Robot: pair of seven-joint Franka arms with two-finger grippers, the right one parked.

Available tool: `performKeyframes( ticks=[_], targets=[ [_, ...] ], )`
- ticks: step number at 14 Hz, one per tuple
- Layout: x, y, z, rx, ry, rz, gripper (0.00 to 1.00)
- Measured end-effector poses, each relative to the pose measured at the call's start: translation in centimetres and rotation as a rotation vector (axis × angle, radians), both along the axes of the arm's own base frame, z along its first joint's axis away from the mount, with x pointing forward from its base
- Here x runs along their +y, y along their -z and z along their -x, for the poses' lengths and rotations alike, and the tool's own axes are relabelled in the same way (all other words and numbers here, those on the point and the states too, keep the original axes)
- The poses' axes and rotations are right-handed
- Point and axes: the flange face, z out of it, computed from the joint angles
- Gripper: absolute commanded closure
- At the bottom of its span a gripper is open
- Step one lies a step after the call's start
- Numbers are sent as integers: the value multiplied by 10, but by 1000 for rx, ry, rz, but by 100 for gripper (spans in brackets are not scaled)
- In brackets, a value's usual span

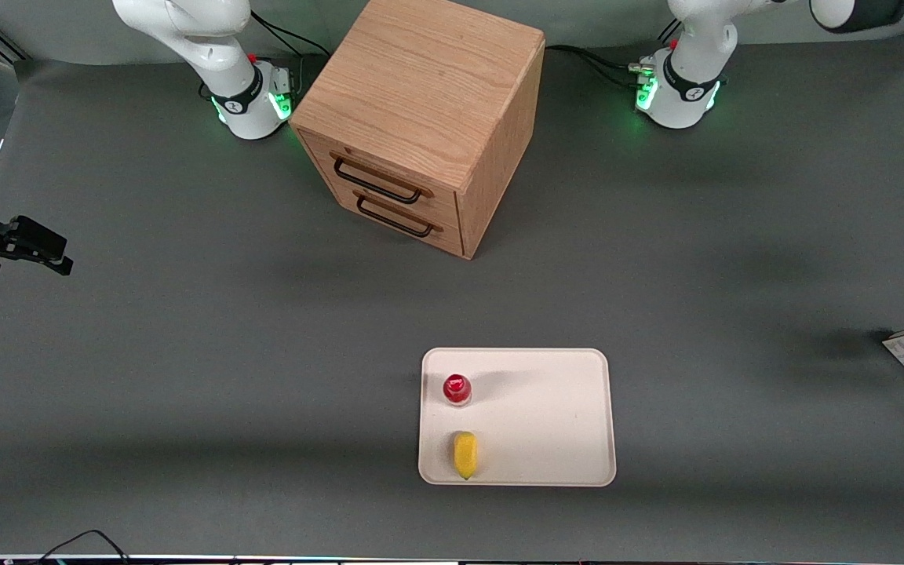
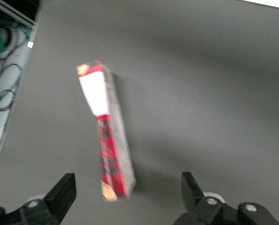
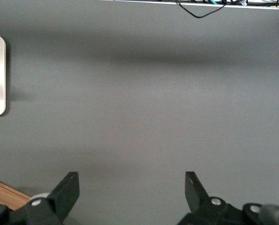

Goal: Place red cookie box on tray

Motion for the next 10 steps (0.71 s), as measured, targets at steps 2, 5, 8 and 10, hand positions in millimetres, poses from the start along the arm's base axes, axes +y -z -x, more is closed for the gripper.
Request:
performKeyframes(
  ticks=[2, 5, 8, 10],
  targets=[
    [39, 32, 6, -26, -9, -36, 0],
    [70, 72, 14, -52, -46, -23, 0],
    [67, 108, 8, -97, -64, 6, 0],
    [66, 135, 5, -130, -64, -1, 9]
  ],
)
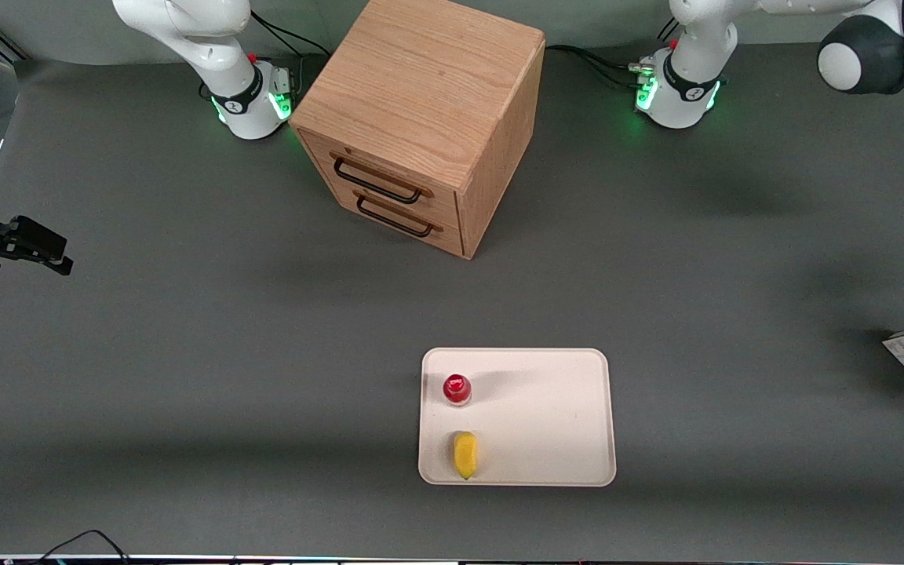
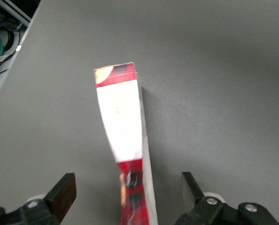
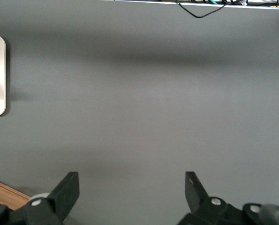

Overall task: Place red cookie box on tray
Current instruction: 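Lift the cookie box upright with the left gripper toward the tray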

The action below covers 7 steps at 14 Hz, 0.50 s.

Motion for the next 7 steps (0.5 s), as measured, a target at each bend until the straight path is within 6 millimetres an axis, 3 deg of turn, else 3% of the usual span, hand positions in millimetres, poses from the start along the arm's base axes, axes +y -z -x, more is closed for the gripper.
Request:
performKeyframes(
  ticks=[3, 6, 7],
  targets=[
    [0, 27, 1, -4, -7, 4, 52],
    [0, 28, 1, -6, -7, 3, 100],
    [0, 27, 0, -7, -6, 2, 100]
  ],
)
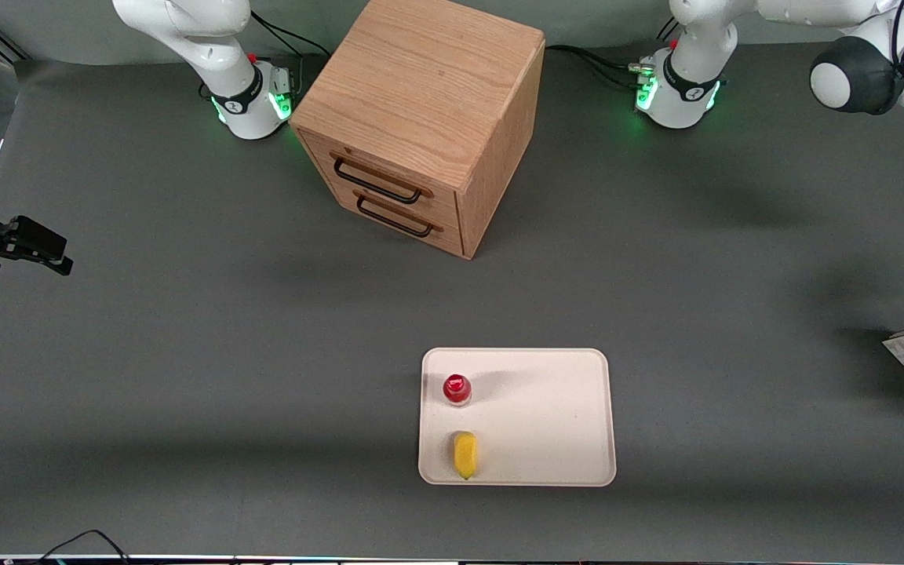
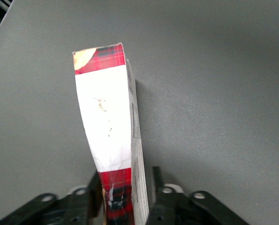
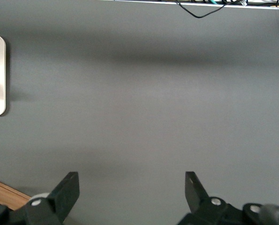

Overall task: Place red cookie box on tray
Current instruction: 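Lift the cookie box upright with the left gripper toward the tray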

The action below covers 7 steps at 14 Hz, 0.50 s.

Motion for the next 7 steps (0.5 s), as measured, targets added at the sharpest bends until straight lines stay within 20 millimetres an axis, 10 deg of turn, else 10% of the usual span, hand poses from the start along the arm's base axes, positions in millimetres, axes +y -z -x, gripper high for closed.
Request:
performKeyframes(
  ticks=[7],
  targets=[
    [-32, -19, -21, 21, 67, 12, 100]
  ],
)
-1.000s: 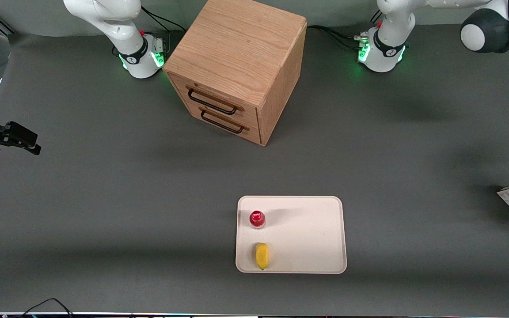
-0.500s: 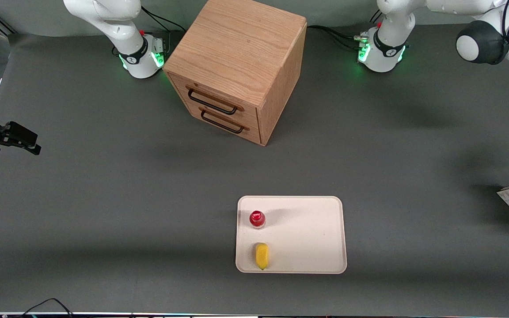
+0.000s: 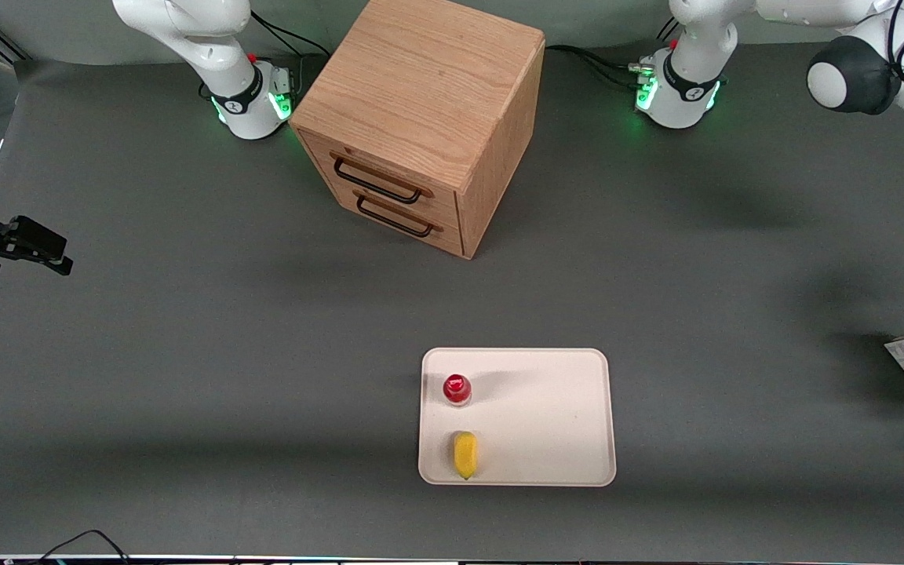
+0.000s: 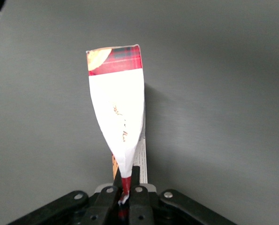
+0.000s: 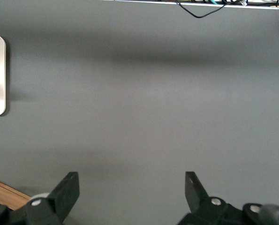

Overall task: Place red cookie box on tray
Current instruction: 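Lift the cookie box upright with the left gripper toward the tray, then carry the box over the tray beside the apple and lower it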

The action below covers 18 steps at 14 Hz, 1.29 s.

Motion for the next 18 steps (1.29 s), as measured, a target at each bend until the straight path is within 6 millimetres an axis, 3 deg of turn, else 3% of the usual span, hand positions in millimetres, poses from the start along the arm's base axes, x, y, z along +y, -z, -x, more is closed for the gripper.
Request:
performKeyframes(
  ticks=[2, 4, 8, 10, 12, 14, 16, 18],
  targets=[
    [-41, -34, -17, 39, 46, 36, 100],
    [-87, -88, -30, 89, 108, 58, 100],
    [-182, -195, -42, 86, 192, 146, 100],
    [-235, -231, -42, 59, 193, 197, 100],
    [-295, -248, -43, 44, 150, 215, 100],
    [-373, -248, -43, 43, 127, 173, 100],
    [-456, -234, -35, 48, 142, 113, 100],
    [-519, -204, -27, 77, 191, 109, 100]
  ],
)
